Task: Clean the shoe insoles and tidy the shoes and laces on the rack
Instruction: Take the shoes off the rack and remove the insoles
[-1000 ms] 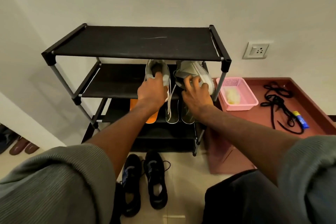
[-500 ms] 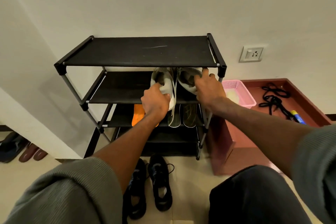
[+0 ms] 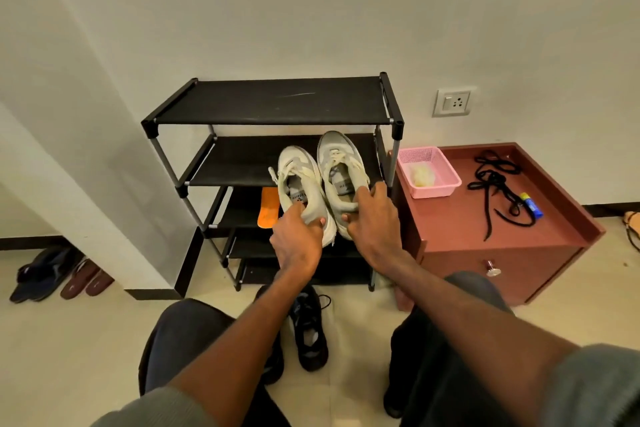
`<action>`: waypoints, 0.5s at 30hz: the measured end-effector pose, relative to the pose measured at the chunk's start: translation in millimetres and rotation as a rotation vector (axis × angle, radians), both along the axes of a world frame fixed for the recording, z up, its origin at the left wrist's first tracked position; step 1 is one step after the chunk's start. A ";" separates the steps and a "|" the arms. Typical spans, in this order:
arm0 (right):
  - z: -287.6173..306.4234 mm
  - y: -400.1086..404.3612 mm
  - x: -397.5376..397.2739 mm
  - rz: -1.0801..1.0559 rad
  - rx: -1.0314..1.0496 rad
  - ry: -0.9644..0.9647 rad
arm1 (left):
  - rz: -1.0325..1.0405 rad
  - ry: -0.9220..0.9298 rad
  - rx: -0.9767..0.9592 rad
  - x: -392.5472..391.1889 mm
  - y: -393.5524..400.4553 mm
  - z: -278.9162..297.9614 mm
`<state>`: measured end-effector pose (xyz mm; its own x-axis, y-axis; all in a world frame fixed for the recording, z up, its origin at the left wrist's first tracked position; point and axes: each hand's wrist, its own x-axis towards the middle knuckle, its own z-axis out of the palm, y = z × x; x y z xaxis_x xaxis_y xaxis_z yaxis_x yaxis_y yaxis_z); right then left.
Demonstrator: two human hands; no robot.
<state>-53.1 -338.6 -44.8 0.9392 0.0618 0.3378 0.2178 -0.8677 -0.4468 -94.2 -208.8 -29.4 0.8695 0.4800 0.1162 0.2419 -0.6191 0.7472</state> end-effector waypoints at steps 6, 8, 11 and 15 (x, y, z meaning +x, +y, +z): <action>-34.9 -28.0 -32.9 -0.094 0.027 0.069 | -0.124 -0.001 0.008 -20.9 -1.7 -24.6; -39.7 -34.8 -34.4 -0.115 0.022 0.087 | -0.159 0.014 0.020 -19.6 -5.7 -29.7; -42.2 -35.7 -29.7 -0.109 0.006 0.116 | -0.172 0.034 0.039 -12.2 -10.0 -42.1; -46.4 -34.2 -16.4 -0.124 -0.032 0.151 | -0.188 0.092 0.103 2.7 -14.5 -53.2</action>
